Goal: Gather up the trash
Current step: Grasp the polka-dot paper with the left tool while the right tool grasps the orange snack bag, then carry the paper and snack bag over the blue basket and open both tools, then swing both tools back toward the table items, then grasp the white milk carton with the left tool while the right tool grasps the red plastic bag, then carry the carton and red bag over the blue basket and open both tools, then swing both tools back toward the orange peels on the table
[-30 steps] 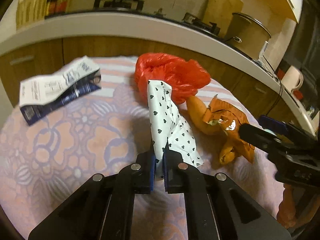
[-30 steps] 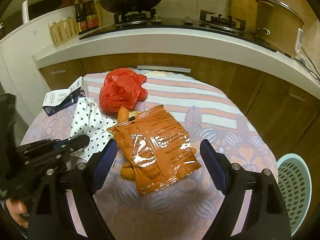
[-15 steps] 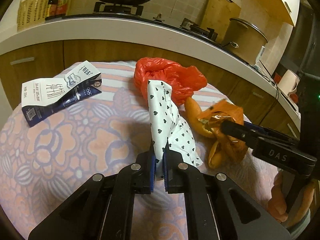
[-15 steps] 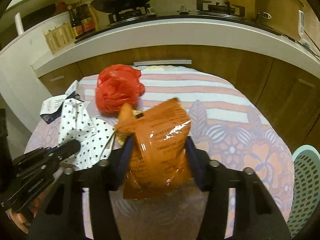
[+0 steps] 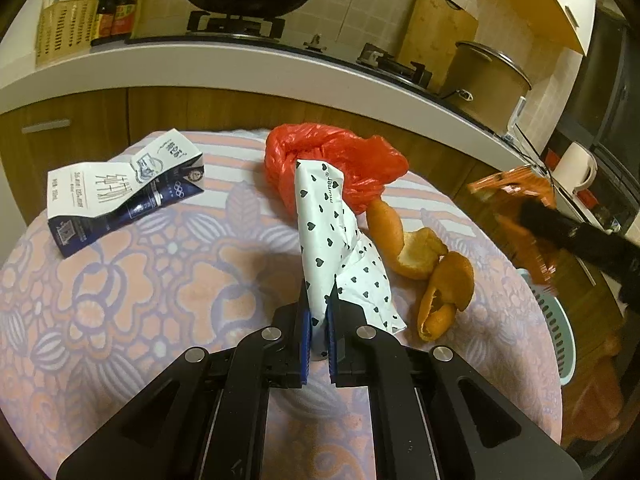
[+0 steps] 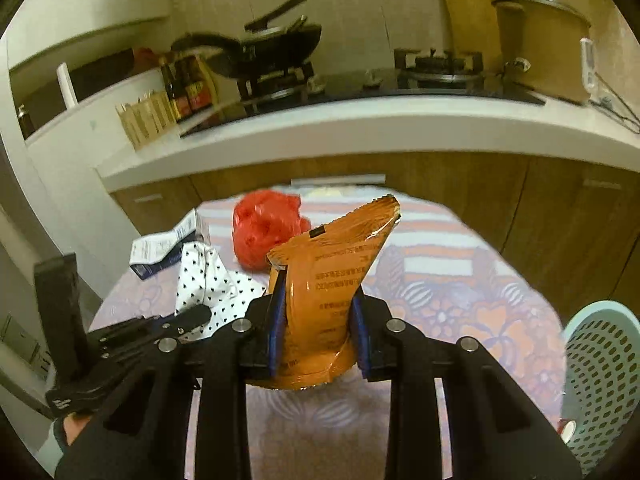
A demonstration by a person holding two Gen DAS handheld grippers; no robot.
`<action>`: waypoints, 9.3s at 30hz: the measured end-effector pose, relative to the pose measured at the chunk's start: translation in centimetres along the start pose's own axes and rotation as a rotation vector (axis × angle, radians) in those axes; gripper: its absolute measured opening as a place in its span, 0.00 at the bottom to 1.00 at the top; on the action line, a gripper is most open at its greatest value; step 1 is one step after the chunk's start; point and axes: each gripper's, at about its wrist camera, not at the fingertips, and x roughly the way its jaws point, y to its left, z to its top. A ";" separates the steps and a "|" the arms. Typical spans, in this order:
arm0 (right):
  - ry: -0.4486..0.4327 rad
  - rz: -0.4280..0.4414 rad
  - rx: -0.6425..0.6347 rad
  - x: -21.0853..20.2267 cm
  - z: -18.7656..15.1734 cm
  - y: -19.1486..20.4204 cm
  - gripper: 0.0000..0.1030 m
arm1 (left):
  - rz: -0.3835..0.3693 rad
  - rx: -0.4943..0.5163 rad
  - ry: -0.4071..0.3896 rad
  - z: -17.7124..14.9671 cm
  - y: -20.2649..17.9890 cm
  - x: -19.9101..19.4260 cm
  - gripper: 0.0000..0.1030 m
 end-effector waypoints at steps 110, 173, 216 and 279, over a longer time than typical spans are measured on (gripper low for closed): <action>-0.010 -0.177 0.020 0.5 -2.0 1.5 0.62 | 0.062 -0.141 -0.131 3.6 5.2 -8.6 0.59; 0.279 -0.043 0.005 18.7 5.7 5.6 0.64 | 0.116 0.053 0.048 5.9 10.2 2.0 0.57; -0.097 -0.233 0.090 -7.0 3.1 -5.9 0.29 | -0.154 0.308 -0.051 6.2 -12.6 -2.3 0.51; 0.040 -0.388 0.287 -9.3 -6.7 -16.2 0.59 | -0.245 0.276 0.055 1.8 -19.7 1.8 0.70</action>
